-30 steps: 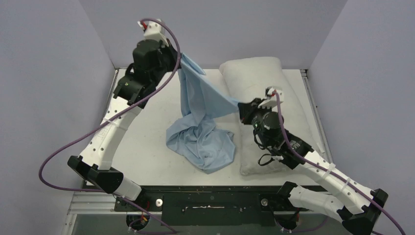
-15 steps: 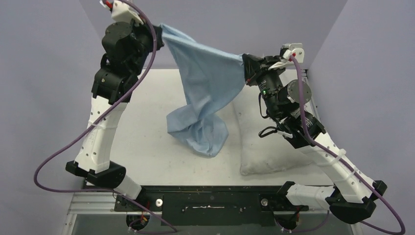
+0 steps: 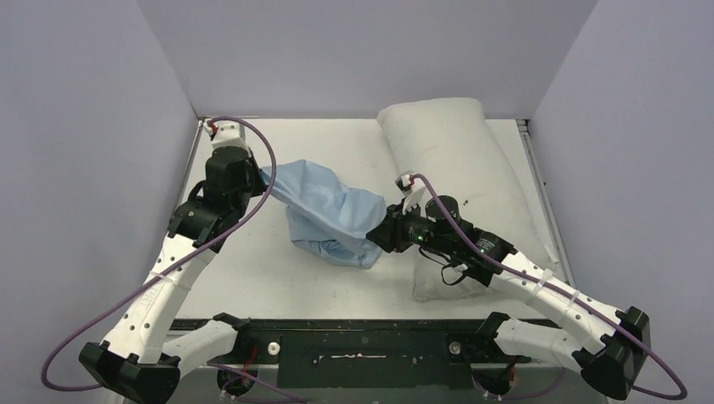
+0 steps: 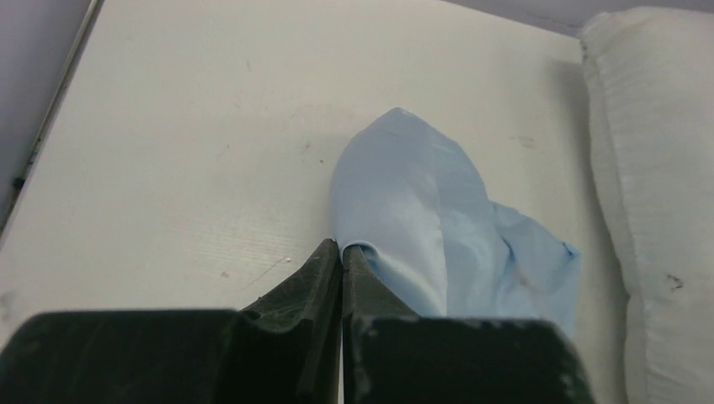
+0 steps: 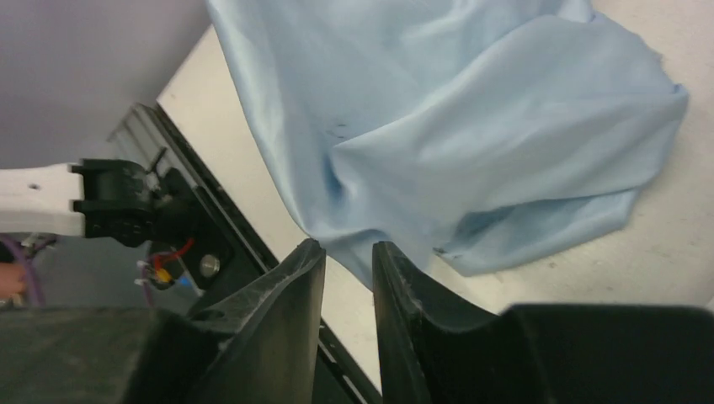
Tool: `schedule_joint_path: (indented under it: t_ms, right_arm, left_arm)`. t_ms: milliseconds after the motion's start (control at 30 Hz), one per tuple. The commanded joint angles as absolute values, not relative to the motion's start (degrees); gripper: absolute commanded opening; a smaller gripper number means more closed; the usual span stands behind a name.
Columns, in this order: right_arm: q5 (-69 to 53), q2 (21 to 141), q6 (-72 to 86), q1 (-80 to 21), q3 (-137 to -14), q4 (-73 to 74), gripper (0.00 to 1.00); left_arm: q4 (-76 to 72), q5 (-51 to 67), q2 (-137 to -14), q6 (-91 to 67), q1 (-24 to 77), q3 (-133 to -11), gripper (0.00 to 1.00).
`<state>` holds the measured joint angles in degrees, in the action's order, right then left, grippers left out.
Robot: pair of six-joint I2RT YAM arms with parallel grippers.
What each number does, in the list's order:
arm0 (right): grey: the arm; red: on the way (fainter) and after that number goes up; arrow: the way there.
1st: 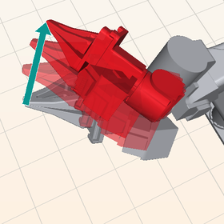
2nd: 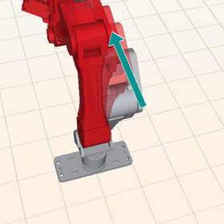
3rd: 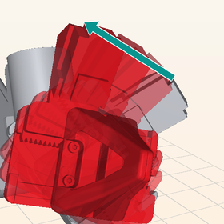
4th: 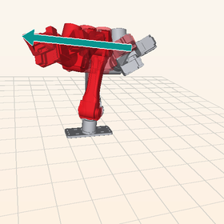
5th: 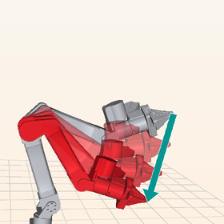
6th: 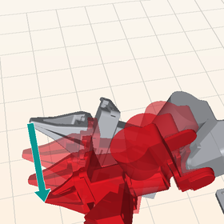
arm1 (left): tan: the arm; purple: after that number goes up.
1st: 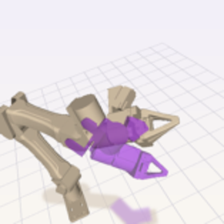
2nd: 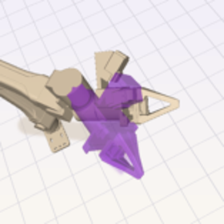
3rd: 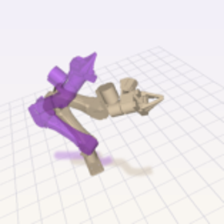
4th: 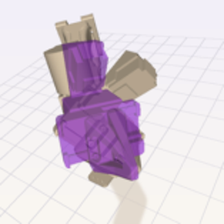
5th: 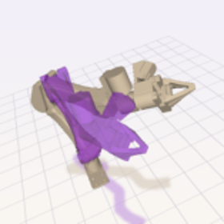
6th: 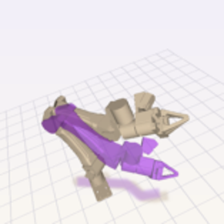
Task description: Put the pillow into the pillowcase
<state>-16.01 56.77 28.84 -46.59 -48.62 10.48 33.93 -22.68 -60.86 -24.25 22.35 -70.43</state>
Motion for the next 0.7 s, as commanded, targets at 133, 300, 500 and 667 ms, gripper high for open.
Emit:
schedule_joint_path:
  t_ms: [133,300,500,667]
  right_arm:
    - [0.44,58.85,25.89,-45.38,-52.82,16.59,0.53]
    - [2.13,67.3,23.94,-40.74,-54.35,10.88,0.55]
    - [-9.57,82.25,23.17,-33.82,-58.07,1.16,0.6]
    - [-17.37,97.35,20.31,-33.24,-67.75,0.44,0.78]
  left_arm:
    - [31.63,-32.1,-55.4,-19.97,21.71,-64.53,0.0]
    - [29.85,-34.37,-52.52,-18.72,21.66,-62.18,0.0]
    - [27.94,-33.68,-49.08,-18.32,21.7,-59.79,0.0]
    - [27.68,-32.63,-47.9,-18.93,21.62,-58.78,0.0]
